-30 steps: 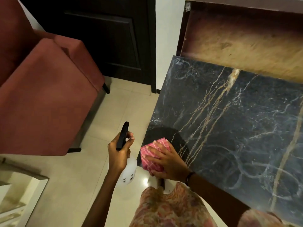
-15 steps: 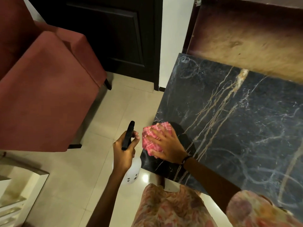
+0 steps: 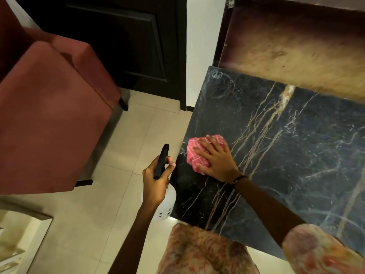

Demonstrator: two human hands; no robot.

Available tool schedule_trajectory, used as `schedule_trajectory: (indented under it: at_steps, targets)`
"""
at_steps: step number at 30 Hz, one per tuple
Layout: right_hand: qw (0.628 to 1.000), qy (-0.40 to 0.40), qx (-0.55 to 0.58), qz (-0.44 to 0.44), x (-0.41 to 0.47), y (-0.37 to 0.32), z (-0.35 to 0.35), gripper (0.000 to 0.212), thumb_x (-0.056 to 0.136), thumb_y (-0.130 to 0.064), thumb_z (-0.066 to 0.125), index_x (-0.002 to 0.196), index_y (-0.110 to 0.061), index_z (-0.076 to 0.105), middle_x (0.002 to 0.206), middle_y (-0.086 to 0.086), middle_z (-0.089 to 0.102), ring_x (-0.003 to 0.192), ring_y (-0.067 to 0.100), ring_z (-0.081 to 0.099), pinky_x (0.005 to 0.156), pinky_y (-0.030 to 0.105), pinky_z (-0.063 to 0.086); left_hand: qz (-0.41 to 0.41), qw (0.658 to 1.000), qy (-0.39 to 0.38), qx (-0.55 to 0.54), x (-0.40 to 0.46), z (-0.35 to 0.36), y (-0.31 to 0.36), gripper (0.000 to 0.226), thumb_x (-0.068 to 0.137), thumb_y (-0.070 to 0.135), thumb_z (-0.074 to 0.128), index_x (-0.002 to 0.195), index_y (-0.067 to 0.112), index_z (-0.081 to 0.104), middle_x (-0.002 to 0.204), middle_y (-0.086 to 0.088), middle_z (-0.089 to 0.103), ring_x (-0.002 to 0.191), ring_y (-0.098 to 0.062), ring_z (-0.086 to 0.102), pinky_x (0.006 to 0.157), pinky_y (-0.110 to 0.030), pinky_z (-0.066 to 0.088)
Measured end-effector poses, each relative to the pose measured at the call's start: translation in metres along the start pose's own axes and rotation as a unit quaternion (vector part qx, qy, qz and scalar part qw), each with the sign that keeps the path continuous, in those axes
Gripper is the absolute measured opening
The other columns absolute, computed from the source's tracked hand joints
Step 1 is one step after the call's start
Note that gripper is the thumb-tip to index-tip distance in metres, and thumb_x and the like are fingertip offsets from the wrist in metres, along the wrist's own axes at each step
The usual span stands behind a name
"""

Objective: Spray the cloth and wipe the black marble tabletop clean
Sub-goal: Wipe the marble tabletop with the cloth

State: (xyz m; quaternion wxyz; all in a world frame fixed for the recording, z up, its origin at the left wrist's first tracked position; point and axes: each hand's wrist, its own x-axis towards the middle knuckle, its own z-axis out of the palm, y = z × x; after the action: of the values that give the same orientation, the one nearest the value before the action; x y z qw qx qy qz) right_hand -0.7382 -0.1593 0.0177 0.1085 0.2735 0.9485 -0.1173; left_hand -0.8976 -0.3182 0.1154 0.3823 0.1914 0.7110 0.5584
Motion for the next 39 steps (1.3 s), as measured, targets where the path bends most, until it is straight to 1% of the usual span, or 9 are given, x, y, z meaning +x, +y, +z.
schedule_trajectory:
  at_steps: [4,9,14,18,22,27,31,35,39]
  targets:
    - [0.998,0.032,-0.009,-0.058,0.020,-0.030,0.002,0.065,0.087,-0.067,0.033,0.140,-0.030,0.045,0.148,0.007,0.041,0.139,0.036,0.030,0.106,0.071,0.022,0.015,1.000,0.004,0.007,0.007,0.010,0.002,0.009,0.084,0.006,0.064,0.084,0.014,0.065,0.066,0.002,0.057,0.039,-0.017,0.033,0.040,-0.026,0.029]
    - [0.984,0.035,-0.041,-0.169,-0.052,-0.006,0.021,0.059,0.091,-0.066,0.029,0.144,-0.040,0.033,0.151,0.000,0.038,0.143,0.032,0.020,0.111,0.064,0.015,0.009,1.000,0.010,-0.018,0.020,0.022,0.008,0.015,0.084,0.003,0.063,0.081,0.018,0.064,0.061,0.014,0.062,0.036,-0.013,0.032,0.039,-0.025,0.027]
    - [0.996,0.007,-0.027,-0.088,-0.031,0.056,-0.001,0.065,0.091,-0.070,0.019,0.144,-0.036,0.032,0.152,0.003,0.035,0.142,0.031,0.022,0.109,0.066,0.019,0.009,1.000,0.011,-0.012,0.034,0.029,0.009,0.013,0.084,0.006,0.064,0.082,0.019,0.066,0.064,0.009,0.060,0.037,-0.015,0.033,0.039,-0.025,0.029]
    - [1.000,-0.001,-0.007,-0.010,0.047,0.051,-0.020,0.070,0.089,-0.074,0.017,0.144,-0.035,0.036,0.152,0.004,0.035,0.143,0.030,0.021,0.110,0.065,0.020,0.001,1.000,0.013,-0.022,0.047,0.037,0.013,0.017,0.084,0.005,0.064,0.081,0.022,0.066,0.068,-0.003,0.054,0.037,-0.014,0.031,0.039,-0.026,0.028]
    - [0.997,0.036,-0.006,-0.060,0.074,0.016,-0.020,0.068,0.085,-0.071,0.035,0.138,-0.030,0.046,0.146,0.006,0.044,0.137,0.035,0.032,0.107,0.069,0.022,0.001,1.000,0.010,-0.009,0.060,0.044,0.016,0.011,0.084,0.006,0.064,0.085,0.018,0.065,0.073,-0.014,0.054,0.041,-0.022,0.032,0.041,-0.028,0.028]
    - [0.984,0.038,-0.031,-0.171,0.011,0.032,-0.002,0.062,0.090,-0.070,0.028,0.143,-0.039,0.034,0.151,0.000,0.037,0.141,0.030,0.024,0.111,0.063,0.011,0.017,1.000,-0.002,-0.016,0.077,0.056,0.022,0.009,0.084,0.005,0.063,0.087,0.013,0.066,0.072,-0.009,0.057,0.038,-0.014,0.031,0.040,-0.024,0.028]
    - [0.995,0.046,-0.029,-0.087,0.015,0.098,-0.010,0.064,0.089,-0.071,0.024,0.145,-0.040,0.029,0.152,-0.001,0.035,0.141,0.030,0.026,0.109,0.064,0.023,0.004,1.000,-0.003,-0.023,0.093,0.065,0.028,0.012,0.084,0.005,0.063,0.086,0.017,0.066,0.065,0.011,0.062,0.038,-0.011,0.033,0.039,-0.024,0.030]
    - [0.999,0.046,-0.019,-0.003,0.083,0.113,-0.034,0.068,0.087,-0.071,0.027,0.145,-0.037,0.032,0.153,0.002,0.034,0.143,0.028,0.021,0.112,0.060,0.014,0.017,1.000,-0.015,-0.011,0.108,0.075,0.035,0.011,0.084,0.006,0.063,0.087,0.016,0.065,0.073,-0.006,0.057,0.039,-0.012,0.034,0.040,-0.024,0.031]
    - [0.998,0.065,-0.017,-0.015,0.127,0.080,-0.036,0.068,0.085,-0.072,0.034,0.142,-0.034,0.039,0.151,0.004,0.038,0.141,0.032,0.025,0.110,0.067,0.017,0.020,1.000,-0.012,-0.019,0.121,0.084,0.040,0.009,0.084,0.006,0.064,0.086,0.015,0.066,0.072,-0.002,0.059,0.040,-0.016,0.033,0.040,-0.027,0.030]
